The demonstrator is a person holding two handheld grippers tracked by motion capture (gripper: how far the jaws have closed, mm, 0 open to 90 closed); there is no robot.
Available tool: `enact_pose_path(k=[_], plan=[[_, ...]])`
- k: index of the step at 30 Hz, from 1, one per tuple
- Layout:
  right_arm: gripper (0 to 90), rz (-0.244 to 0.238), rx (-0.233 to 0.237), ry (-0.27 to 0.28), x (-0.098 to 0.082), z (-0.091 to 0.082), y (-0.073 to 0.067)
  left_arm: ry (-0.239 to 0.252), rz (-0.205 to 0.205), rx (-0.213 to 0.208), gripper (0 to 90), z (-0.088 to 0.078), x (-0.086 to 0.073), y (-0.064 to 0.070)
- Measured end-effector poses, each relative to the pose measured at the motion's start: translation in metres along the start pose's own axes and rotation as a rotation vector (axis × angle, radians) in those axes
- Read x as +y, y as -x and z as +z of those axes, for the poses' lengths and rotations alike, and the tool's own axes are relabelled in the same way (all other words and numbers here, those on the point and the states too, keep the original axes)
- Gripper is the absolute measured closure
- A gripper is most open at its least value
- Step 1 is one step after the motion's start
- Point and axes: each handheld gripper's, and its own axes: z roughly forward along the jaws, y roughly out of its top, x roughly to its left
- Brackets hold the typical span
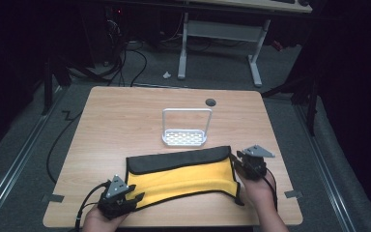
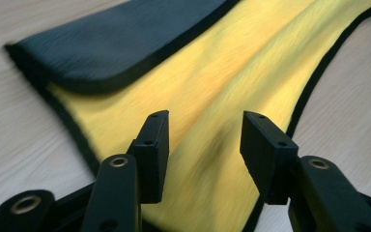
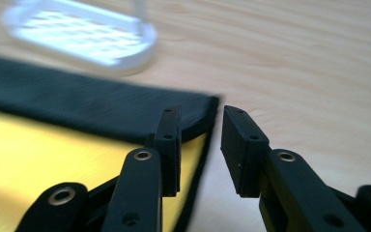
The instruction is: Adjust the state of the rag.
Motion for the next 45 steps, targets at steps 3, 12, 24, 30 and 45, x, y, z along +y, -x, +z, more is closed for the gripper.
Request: enact_pose_path(k=[3, 12, 24, 30, 45], plan=[[66.7, -0.002, 0.077, -0.038, -0.029, -0.015, -0.023, -0.043, 0.0, -0.01, 53.1, 0.012, -0.002, 0.001], [64.5, -0.033, 0.079, -0.132, -0.081, -0.038, -0.033, -0.111, -0.017, -0.125, 49.4, -0.001, -0.016, 0.013], [68.7, -0.038, 0.044, -0.083, -0.071, -0.044, -0.02, 0.003, -0.043, 0.065, 53.8, -0.011, -0.006, -0.026], [72.4, -0.029, -0.025, -0.077, -0.042, -0.006, -0.001, 0.014, -0.149, 0.064, 57.5, -0.003, -0.009, -0.046], [80.3, -0.059, -0.026, -0.107, -0.017, 0.033, 0.004, 0.061, -0.086, 0.027, 73.8, 0.022, 0.022, -0.046]])
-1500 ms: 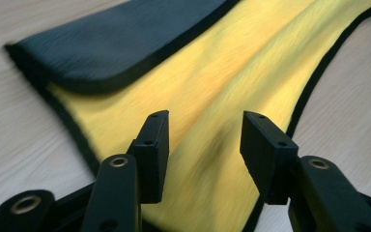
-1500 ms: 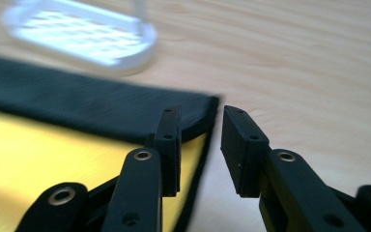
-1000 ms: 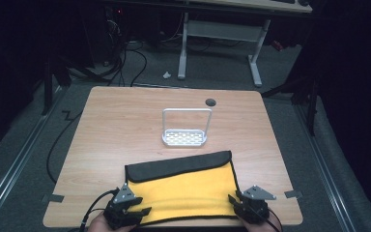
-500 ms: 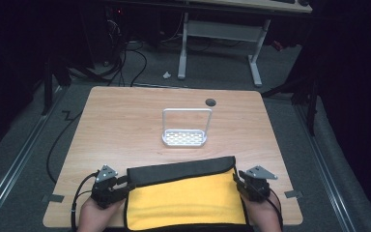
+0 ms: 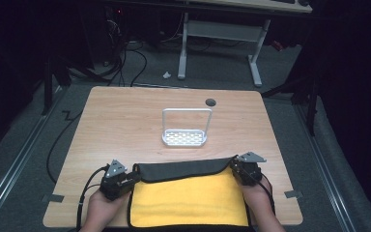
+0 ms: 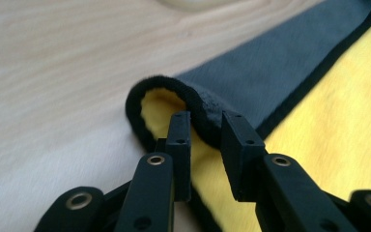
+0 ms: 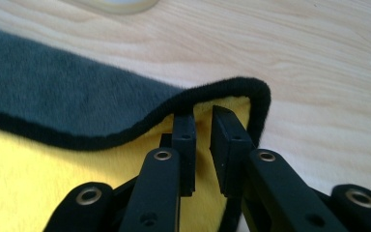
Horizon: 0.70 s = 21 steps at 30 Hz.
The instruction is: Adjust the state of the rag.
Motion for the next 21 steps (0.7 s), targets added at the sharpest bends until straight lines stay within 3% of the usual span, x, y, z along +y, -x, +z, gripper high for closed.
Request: enact_pose_path(k=[4, 5, 8, 12, 13, 14, 15, 16, 21], plan=[[79.6, 0.008, -0.004, -0.002, 0.008, 0.009, 0.004, 0.031, -0.03, -0.007, 72.5, 0.008, 0.009, -0.006], [79.1, 0.022, -0.015, -0.007, 0.011, 0.014, 0.008, 0.046, -0.051, 0.006, 72.5, 0.011, 0.014, -0.013], [77.7, 0.015, -0.021, -0.018, 0.015, 0.021, 0.013, 0.036, -0.022, 0.053, 72.0, 0.02, 0.022, -0.023], [77.0, 0.026, -0.038, -0.034, 0.019, 0.03, 0.021, 0.02, -0.023, 0.099, 72.0, 0.03, 0.029, -0.034], [76.6, 0.029, -0.046, -0.043, 0.02, 0.033, 0.023, 0.025, -0.051, 0.13, 72.0, 0.035, 0.031, -0.043], [76.6, 0.029, -0.046, -0.043, 0.02, 0.033, 0.023, 0.025, -0.051, 0.13, 72.2, 0.035, 0.031, -0.043], [76.3, 0.034, -0.055, -0.046, 0.021, 0.035, 0.025, 0.028, -0.066, 0.157, 72.2, 0.037, 0.032, -0.048], [76.1, 0.05, -0.068, -0.047, 0.023, 0.037, 0.03, 0.034, -0.098, 0.187, 72.7, 0.038, 0.034, -0.057], [74.9, 0.064, -0.062, -0.013, 0.023, 0.029, 0.031, 0.054, -0.089, 0.199, 70.2, 0.028, 0.034, -0.057]])
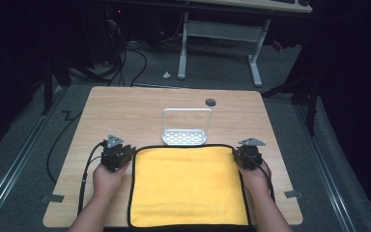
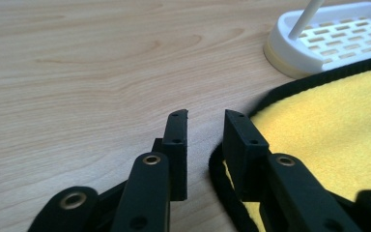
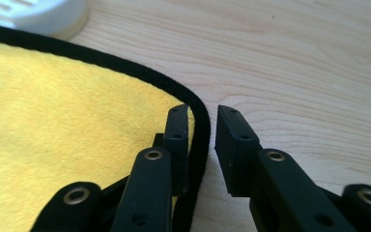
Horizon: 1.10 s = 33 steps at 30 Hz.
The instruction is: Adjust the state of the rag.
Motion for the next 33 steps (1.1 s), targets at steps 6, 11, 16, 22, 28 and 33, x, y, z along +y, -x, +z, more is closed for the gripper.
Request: enact_pose_path(k=[6, 11, 16, 22, 28, 33], plan=[[72.2, -0.055, 0.064, 0.028, -0.013, -0.028, -0.018, -0.059, 0.09, -0.072, 65.0, -0.022, -0.018, 0.031], [71.5, -0.045, 0.09, 0.02, -0.031, -0.043, -0.024, -0.084, 0.14, -0.088, 62.2, -0.033, -0.034, 0.045], [71.4, -0.067, 0.092, 0.009, -0.059, -0.065, -0.033, -0.116, 0.192, -0.126, 61.6, -0.032, -0.048, 0.058], [71.8, -0.07, 0.083, -0.015, -0.076, -0.07, -0.027, -0.12, 0.218, -0.139, 62.9, -0.024, -0.047, 0.068], [72.8, -0.021, 0.038, -0.017, -0.077, -0.069, -0.008, -0.121, 0.228, -0.163, 63.3, -0.014, -0.041, 0.08], [69.3, -0.029, 0.036, 0.025, -0.071, -0.076, -0.021, -0.081, 0.194, -0.163, 62.0, -0.021, -0.041, 0.071]])
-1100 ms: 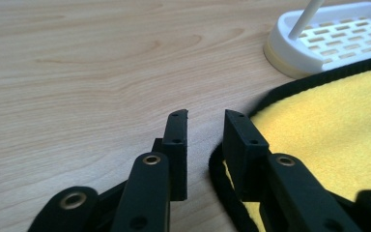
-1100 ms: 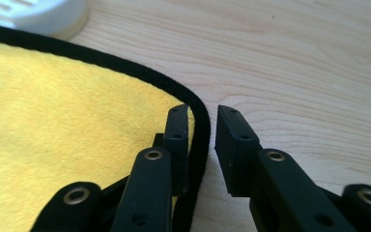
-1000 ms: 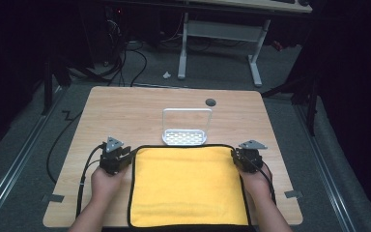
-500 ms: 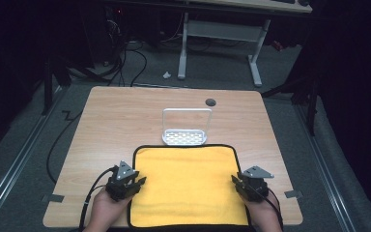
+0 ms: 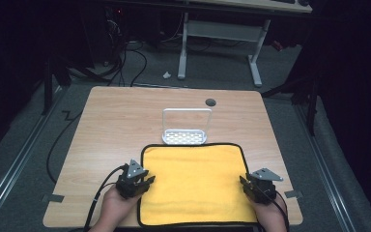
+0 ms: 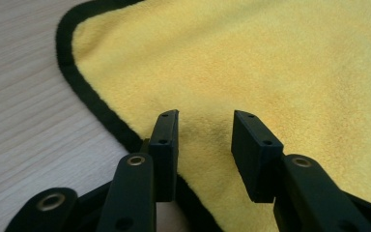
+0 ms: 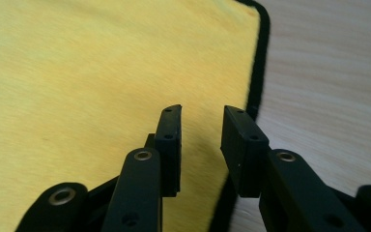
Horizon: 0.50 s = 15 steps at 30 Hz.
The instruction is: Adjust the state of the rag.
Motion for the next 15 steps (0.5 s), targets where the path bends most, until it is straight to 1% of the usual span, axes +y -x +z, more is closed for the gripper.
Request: enact_pose_path(k=[1, 3, 4, 5, 6, 7, 8, 9, 10, 11, 12, 13, 14, 15], plan=[[69.4, -0.014, -0.002, 0.015, 0.002, -0.002, -0.005, 0.018, -0.012, 0.005, 61.1, -0.003, -0.001, -0.002], [69.2, -0.015, 0.01, 0.047, 0.007, -0.005, -0.016, 0.054, -0.045, 0.011, 60.4, -0.008, -0.003, -0.009], [69.5, -0.025, 0.009, 0.059, 0.009, -0.006, -0.021, 0.062, -0.06, 0.015, 59.7, -0.01, -0.004, -0.012], [69.6, -0.035, 0.01, 0.072, 0.012, -0.007, -0.026, 0.067, -0.067, 0.023, 59.5, -0.011, -0.004, -0.014], [69.7, -0.039, 0.014, 0.085, 0.015, -0.008, -0.032, 0.071, -0.071, 0.027, 59.0, -0.012, -0.004, -0.016], [69.7, -0.039, 0.014, 0.085, 0.015, -0.008, -0.032, 0.071, -0.071, 0.027, 58.2, -0.012, -0.004, -0.016], [69.7, -0.051, 0.021, 0.1, 0.021, -0.008, -0.043, 0.078, -0.074, 0.027, 57.9, -0.013, -0.004, -0.02], [70.2, -0.053, 0.019, 0.104, 0.025, -0.008, -0.049, 0.078, -0.076, 0.029, 57.6, -0.012, -0.005, -0.022], [70.6, -0.056, 0.031, 0.107, 0.028, -0.008, -0.056, 0.075, -0.073, 0.031, 57.3, -0.012, -0.005, -0.023], [70.1, -0.069, 0.039, 0.115, 0.031, -0.007, -0.062, 0.075, -0.073, 0.031, 56.7, -0.012, -0.005, -0.023], [70.1, -0.069, 0.039, 0.115, 0.031, -0.007, -0.062, 0.076, -0.073, 0.031, 56.7, -0.01, -0.005, -0.025], [67.9, -0.089, 0.055, 0.128, 0.036, -0.007, -0.075, 0.068, -0.082, 0.03, 56.0, -0.008, -0.004, -0.028], [66.3, -0.096, 0.063, 0.131, 0.037, -0.006, -0.082, 0.072, -0.087, 0.029, 55.8, -0.008, -0.003, -0.03], [66.3, -0.096, 0.063, 0.131, 0.037, -0.006, -0.082, 0.072, -0.087, 0.029, 55.5, -0.008, -0.003, -0.03]])
